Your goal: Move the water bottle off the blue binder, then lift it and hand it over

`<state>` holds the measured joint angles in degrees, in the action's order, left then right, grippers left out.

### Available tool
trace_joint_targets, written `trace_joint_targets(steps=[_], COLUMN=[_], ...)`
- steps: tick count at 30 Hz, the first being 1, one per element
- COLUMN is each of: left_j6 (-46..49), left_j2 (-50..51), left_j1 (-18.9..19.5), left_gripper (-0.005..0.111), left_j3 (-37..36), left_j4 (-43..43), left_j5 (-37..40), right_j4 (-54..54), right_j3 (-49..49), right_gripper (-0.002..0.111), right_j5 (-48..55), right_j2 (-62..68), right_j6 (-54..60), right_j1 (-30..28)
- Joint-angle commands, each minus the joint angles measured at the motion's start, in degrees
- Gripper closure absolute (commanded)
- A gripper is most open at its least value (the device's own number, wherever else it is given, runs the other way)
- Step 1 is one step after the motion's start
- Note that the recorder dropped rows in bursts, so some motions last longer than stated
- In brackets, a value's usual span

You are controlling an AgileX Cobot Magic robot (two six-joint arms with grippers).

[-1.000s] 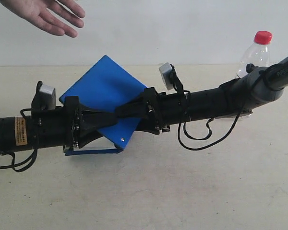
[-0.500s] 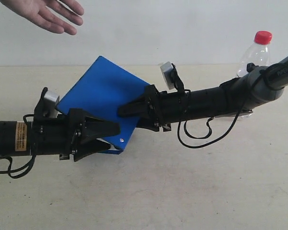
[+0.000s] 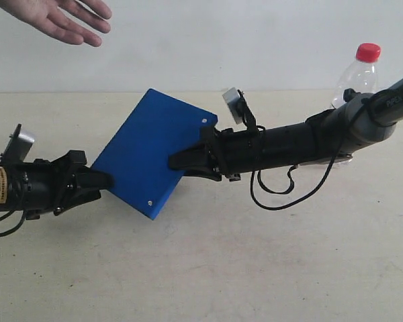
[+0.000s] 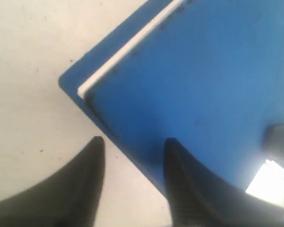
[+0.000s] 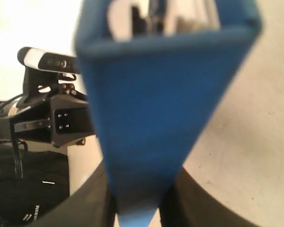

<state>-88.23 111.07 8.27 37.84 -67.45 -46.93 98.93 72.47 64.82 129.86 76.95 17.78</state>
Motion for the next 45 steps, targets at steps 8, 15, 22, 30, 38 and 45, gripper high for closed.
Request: trace_joint_targets(steps=[8, 15, 22, 30, 38, 45], left_j6=[3.89, 15.36, 21.05, 16.4, 6.69, 5.06], left_j2=[-0.69, -3.75, -23.31, -60.54, -90.4, -99.89], left_j1=[0.74, 0.74, 0.74, 0.74, 0.74, 0.74], left_gripper=[0.079, 0.102, 0.102, 0.102, 0.102, 0.102], left_j3=[0.09, 0.09, -0.87, -16.61, -29.3, -34.51], left_j4=[-0.24, 0.57, -4.31, -8.34, -7.91, -7.64], left_j5=[0.17, 0.44, 12.47, 38.9, 53.38, 54.34], right_j4=[-2.14, -30.25, -48.64, -74.44, -76.36, -76.36], right_j3=[0.19, 0.19, 0.19, -15.04, -11.94, -5.57], right_gripper=[0.108, 0.108, 0.108, 0.108, 0.108, 0.108], right_j5=[5.15, -1.74, 3.29, -13.48, -53.52, -63.52], right_j2=[-4.46, -18.36, -35.02, -49.88, -51.29, -51.7], right_j6=[5.44, 0.44, -12.09, -34.08, -42.62, -43.1], right_j1=[-1.91, -1.33, -1.1, 20.63, 27.31, 27.31])
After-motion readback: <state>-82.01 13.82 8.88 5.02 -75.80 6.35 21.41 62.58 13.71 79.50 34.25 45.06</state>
